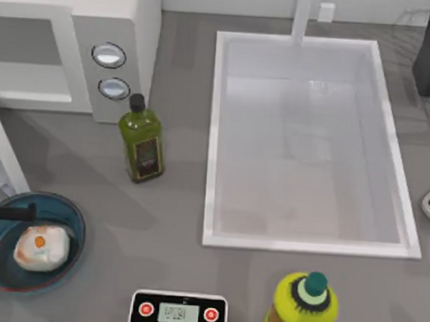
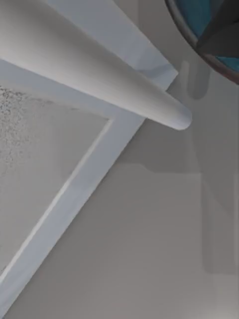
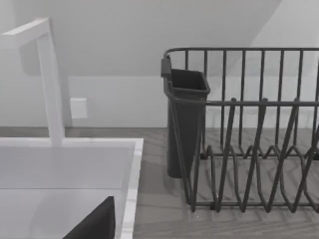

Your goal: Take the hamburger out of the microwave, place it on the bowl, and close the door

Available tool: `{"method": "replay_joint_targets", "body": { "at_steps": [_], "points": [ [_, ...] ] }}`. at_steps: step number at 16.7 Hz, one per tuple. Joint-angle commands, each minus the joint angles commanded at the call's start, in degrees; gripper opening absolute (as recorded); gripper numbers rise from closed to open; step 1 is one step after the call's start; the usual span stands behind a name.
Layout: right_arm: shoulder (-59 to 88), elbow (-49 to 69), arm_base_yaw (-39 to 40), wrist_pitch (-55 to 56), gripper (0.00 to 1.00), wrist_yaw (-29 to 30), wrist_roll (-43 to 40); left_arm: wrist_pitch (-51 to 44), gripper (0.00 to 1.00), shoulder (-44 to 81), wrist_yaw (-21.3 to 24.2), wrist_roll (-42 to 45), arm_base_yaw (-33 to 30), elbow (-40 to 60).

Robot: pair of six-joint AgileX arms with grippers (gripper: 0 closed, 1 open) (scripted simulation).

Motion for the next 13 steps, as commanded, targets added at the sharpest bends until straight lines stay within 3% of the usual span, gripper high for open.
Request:
{"method": "replay_joint_targets", "body": {
  "at_steps": [9, 13],
  "points": [
    [0.0, 0.0, 0.0, 0.0, 1.0, 0.0, 0.0, 9.8, 0.0, 24.2, -0.2, 0.0, -0.5, 13.5],
    [0.0, 0.0, 0.0, 0.0, 1.0, 0.0, 0.0, 12.0, 0.0, 28.7, -0.2, -0.1, -0.6, 16.5]
  ]
}}
